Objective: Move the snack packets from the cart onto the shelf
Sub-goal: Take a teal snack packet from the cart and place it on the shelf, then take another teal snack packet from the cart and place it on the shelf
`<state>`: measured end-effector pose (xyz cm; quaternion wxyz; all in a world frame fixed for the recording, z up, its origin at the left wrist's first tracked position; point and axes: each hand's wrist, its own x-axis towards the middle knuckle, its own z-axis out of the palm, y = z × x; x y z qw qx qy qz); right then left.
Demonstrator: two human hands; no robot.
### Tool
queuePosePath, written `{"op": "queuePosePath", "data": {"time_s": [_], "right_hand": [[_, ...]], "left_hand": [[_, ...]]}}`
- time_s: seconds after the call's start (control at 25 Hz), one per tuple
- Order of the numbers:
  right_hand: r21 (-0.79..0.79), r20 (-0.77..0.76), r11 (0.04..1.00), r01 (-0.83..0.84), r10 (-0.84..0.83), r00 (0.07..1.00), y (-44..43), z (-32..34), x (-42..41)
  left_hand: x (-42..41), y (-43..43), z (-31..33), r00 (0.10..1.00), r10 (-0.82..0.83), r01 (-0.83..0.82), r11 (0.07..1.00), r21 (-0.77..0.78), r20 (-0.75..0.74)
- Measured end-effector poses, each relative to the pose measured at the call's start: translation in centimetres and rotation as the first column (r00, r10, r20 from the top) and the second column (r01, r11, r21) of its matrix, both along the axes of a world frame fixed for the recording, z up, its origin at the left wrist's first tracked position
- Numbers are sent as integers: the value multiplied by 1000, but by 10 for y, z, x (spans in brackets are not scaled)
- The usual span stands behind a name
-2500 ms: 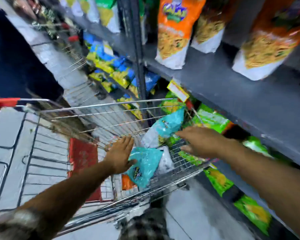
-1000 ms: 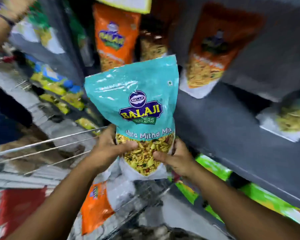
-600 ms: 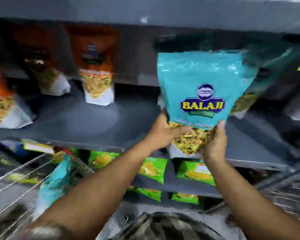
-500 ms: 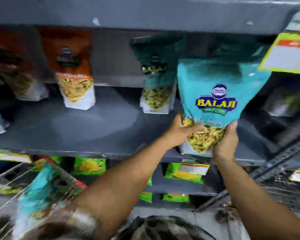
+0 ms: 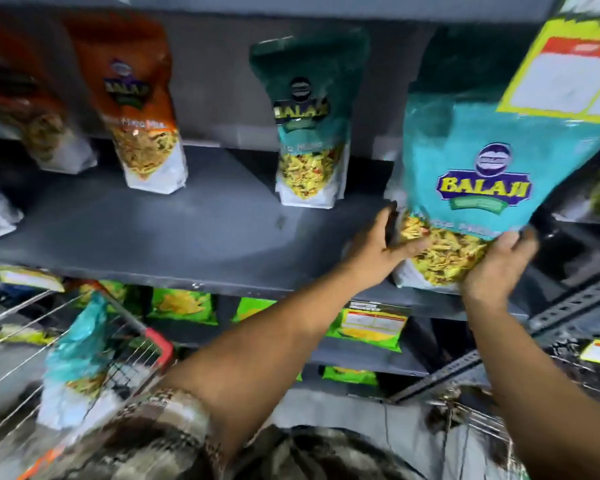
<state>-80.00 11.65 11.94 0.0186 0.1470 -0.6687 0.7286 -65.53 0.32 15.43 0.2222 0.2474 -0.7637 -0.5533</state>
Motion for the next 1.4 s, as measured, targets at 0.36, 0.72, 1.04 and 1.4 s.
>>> {"op": "queuePosePath", "data": {"time_s": [0.36, 0.72, 1.04, 1.4], "right_hand": [[502, -611, 595, -628, 758, 230, -97, -28, 273], [421, 673, -229, -878, 728, 133, -236, -104, 496], [446, 732, -177, -877, 636, 244, -286, -148, 534], [535, 626, -328, -779, 773, 104, -266, -127, 522]], "left_hand": [[417, -22, -65, 452, 891, -776, 413, -477, 36], [587, -44, -183, 294, 689, -629, 662, -409, 663], [542, -144, -275, 272, 546, -705, 673, -222, 792], [624, -119, -223, 481, 722, -848, 527, 57, 498]]}}
